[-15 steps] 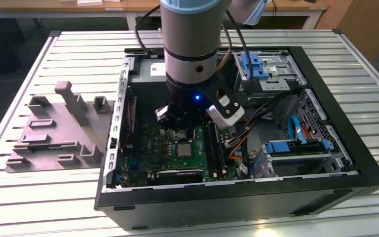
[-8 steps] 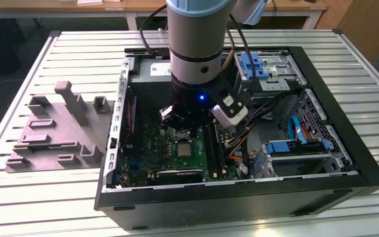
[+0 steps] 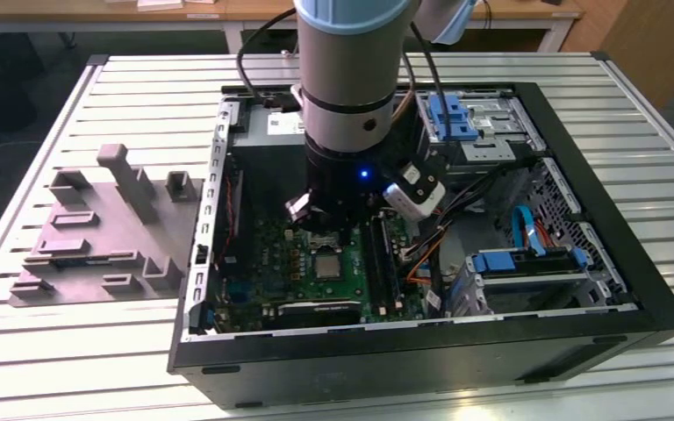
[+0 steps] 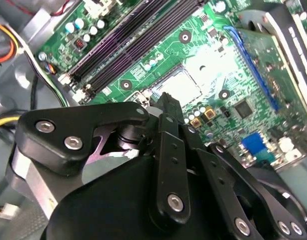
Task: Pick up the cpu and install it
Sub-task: 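Close the cpu cover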
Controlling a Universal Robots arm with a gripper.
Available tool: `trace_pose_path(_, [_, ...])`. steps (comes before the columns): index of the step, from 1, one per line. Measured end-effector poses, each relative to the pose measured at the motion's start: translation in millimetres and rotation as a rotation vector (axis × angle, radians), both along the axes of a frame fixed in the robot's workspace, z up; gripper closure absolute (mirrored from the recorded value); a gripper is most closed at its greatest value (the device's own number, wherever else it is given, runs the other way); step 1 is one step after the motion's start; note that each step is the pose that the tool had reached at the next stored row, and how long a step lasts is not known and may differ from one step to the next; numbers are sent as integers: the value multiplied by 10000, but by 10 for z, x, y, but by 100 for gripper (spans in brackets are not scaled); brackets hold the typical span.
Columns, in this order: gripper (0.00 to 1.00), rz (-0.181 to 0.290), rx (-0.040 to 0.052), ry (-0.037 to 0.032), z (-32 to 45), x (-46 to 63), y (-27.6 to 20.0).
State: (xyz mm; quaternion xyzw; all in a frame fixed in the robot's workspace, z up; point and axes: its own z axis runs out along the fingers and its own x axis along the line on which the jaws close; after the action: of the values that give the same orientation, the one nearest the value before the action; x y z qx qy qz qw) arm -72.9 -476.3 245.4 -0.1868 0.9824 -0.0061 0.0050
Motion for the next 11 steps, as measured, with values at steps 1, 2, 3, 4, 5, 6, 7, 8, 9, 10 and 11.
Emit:
trace_pose_path(1, [89, 194, -1, -1, -3, 0, 0])
trace_pose_path(2, [89, 376, -1, -1, -5, 0, 0])
trace_pose_path(3, [89, 549, -2, -1, -7, 0, 0])
trace_pose_path(4, [89, 730, -1, -1, -9, 0, 0])
trace_pose_path(5, [89, 910, -1, -1, -11, 0, 0])
trace_pose_path(6, [89, 1087, 0, -2, -13, 0, 0])
trace_pose_path(7, [89, 1246, -1, -2, -14, 0, 0])
trace_pose_path(8, [89, 1390, -1, -2, -16, 0, 0])
trace_pose_path(9, [89, 1491, -1, -2, -16, 0, 0])
trace_pose_path(10, [89, 1538, -1, -2, -17, 0, 0])
trace_pose_path(11, [89, 1543, -1, -2, -17, 0, 0])
